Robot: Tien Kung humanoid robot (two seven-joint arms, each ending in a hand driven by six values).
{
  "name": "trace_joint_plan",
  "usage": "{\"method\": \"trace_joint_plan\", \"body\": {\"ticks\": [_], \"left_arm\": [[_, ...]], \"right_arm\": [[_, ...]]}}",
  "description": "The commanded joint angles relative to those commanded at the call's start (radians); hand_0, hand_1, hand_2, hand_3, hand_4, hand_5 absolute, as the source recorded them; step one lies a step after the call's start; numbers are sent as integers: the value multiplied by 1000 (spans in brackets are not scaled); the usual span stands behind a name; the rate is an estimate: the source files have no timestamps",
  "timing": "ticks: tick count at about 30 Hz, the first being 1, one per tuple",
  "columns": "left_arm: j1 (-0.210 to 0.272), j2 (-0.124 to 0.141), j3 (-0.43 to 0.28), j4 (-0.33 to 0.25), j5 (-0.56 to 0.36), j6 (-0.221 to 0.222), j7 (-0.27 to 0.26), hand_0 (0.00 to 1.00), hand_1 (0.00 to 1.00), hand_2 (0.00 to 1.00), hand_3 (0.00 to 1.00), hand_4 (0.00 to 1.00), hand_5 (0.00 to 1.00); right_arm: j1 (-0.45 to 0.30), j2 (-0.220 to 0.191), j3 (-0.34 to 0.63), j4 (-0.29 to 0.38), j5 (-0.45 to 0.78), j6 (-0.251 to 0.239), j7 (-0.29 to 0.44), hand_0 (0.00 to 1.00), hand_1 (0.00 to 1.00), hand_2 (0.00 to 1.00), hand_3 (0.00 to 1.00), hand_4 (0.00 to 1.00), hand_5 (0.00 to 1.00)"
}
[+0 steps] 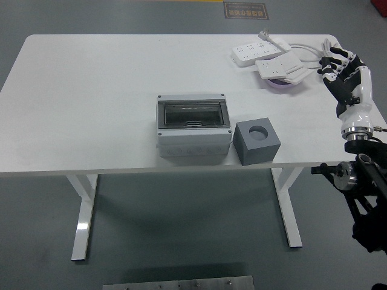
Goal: Fetch the battery,place it into the box,close the lid of the box
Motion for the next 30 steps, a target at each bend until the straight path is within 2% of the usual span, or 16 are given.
{"method": "trace_joint_plan", "body": {"ticks": [22, 23, 30], "left_arm": [[0, 4, 5, -1, -8, 4, 0, 864, 914, 853, 867, 908, 899], [0, 5, 4, -1, -8, 4, 0, 864, 913, 853, 867, 908, 898], [-2, 4, 5, -1, -10, 4, 0, 864, 913, 853, 867, 909, 898]], "right_arm": [[23, -12, -26, 20, -14, -14, 3, 509, 563, 524, 552, 604, 92], [24, -13, -27, 21, -14, -14, 3, 544, 579, 526, 542, 578, 50], [23, -16, -26, 27, -18, -21, 2, 549, 587, 527, 540, 579, 47]]}}
